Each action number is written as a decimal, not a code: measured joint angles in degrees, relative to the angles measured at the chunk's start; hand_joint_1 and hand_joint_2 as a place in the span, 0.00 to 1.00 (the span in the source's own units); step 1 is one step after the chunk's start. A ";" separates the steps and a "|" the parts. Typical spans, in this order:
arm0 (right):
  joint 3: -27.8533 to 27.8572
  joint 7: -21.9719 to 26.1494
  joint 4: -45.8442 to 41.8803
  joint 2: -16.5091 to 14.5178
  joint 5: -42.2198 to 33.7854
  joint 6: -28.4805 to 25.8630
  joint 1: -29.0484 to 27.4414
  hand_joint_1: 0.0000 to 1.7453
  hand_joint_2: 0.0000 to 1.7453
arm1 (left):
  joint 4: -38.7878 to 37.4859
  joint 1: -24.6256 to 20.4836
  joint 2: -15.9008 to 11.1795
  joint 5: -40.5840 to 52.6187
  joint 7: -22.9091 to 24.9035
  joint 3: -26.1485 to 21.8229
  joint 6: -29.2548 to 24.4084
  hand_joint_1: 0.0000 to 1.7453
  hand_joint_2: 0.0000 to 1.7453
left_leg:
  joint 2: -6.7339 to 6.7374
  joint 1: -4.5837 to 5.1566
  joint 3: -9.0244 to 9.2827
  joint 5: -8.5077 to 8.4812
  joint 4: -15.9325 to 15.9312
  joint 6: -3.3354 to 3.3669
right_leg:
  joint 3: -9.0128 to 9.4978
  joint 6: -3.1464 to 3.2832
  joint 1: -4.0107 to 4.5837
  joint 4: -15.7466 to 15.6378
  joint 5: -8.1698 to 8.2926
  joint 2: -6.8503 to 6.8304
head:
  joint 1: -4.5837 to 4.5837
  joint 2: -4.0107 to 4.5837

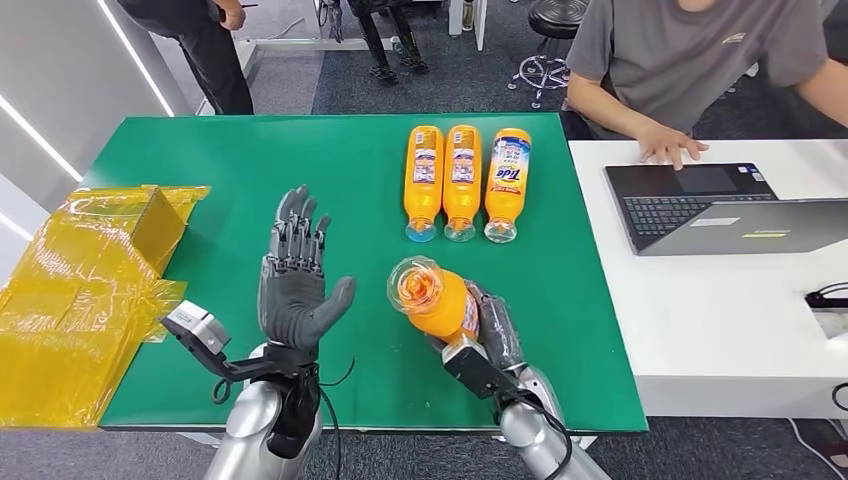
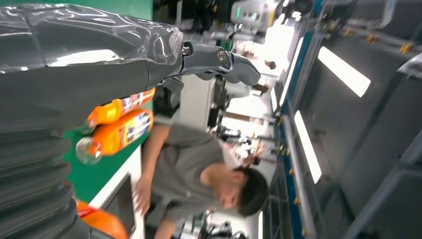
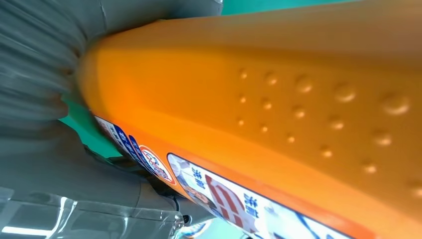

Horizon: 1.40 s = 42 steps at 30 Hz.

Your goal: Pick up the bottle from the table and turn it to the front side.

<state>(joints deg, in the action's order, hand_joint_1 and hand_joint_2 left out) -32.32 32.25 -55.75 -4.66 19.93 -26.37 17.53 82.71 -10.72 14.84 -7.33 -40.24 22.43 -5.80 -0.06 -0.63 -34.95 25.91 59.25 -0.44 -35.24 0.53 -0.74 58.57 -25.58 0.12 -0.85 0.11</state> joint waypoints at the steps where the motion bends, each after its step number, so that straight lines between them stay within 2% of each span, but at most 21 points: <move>1: 0.07 -0.19 -0.30 -0.07 0.45 0.35 0.06 1.00 1.00 | -0.56 -0.13 0.15 0.02 0.00 0.01 0.73 0.00 1.00 | 0.00 0.00 0.00 0.00 0.00 0.00 | 0.00 0.00 0.00 0.00 0.00 0.00 | 0.01 0.00; 9: 0.13 -7.69 -0.15 -1.25 5.92 5.50 2.98 1.00 1.00 | -1.80 -0.29 0.68 1.56 0.00 0.00 1.62 0.00 1.00 | 0.00 -0.01 -0.02 -0.01 0.00 -0.01 | 0.00 0.00 0.00 0.02 0.00 0.00 | 0.01 0.00; 16: 0.04 -10.35 3.39 -3.37 8.26 8.94 7.55 1.00 1.00 | -1.80 -0.20 0.86 2.16 0.00 -0.10 1.29 0.00 1.00 | -0.02 -0.01 -0.03 -0.01 0.00 -0.01 | 0.01 0.00 0.00 0.02 0.00 -0.03 | 0.01 0.00; 31: -0.55 -11.38 6.68 -5.08 10.60 10.22 10.04 1.00 1.00 | -1.80 -0.11 0.97 2.27 0.00 -0.56 1.21 0.00 1.00 | -0.03 -0.01 -0.05 -0.01 0.00 -0.01 | 0.00 0.00 0.00 0.02 0.00 -0.03 | 0.01 0.00; 42: -3.86 -10.65 8.07 -8.08 14.15 17.76 12.01 1.00 1.00 | -1.77 0.16 1.14 1.57 -0.01 -2.85 0.16 0.00 1.00 | -0.03 -0.02 -0.04 -0.02 -0.01 -0.02 | -0.01 0.00 0.01 0.03 0.00 -0.03 | 0.01 0.00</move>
<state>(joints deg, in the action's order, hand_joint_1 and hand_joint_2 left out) -36.17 21.59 -47.69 -12.73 34.08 -8.61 29.54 80.95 -10.56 15.98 -5.76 -40.25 19.58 -5.65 -0.09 -0.65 -34.99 25.89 59.24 -0.46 -35.26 0.54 -0.73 58.60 -25.58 0.09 -0.85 0.11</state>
